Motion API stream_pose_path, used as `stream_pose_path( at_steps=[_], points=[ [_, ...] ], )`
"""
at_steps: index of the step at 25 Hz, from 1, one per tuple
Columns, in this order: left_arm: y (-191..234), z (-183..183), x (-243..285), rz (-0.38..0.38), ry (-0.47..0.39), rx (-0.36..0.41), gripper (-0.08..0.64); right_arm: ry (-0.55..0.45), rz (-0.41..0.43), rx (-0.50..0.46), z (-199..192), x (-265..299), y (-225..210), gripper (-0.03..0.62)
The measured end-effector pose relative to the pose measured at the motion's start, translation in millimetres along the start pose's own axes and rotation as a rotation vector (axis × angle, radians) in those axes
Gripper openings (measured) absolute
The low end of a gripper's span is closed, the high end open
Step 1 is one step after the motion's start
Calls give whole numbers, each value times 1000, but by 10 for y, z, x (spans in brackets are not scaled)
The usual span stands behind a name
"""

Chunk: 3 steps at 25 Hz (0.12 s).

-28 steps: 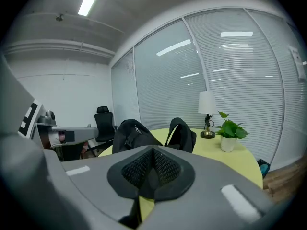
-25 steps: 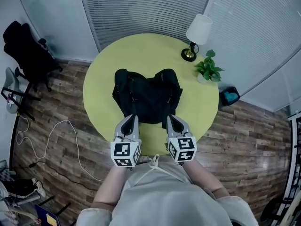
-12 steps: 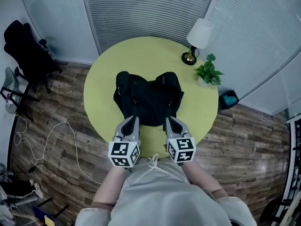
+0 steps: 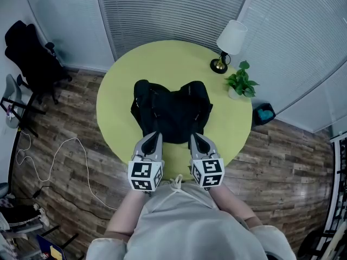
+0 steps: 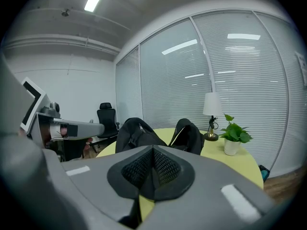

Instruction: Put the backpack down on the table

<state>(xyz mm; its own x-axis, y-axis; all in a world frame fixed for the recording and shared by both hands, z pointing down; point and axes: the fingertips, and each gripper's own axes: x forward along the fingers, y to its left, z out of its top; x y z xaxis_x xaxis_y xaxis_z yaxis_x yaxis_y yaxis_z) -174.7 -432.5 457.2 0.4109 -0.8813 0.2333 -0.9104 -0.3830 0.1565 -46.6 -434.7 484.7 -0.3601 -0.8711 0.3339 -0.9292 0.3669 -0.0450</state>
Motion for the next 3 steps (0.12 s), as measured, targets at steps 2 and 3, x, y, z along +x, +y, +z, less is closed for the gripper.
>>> stream_pose_path(
  at_steps=[2, 3],
  points=[
    [3, -2, -11, 5, -1, 5, 6, 0, 4, -8, -3, -9, 18, -2],
    [4, -3, -15, 8, -1, 8, 6, 1, 6, -12, -4, -12, 26, -1]
  ],
)
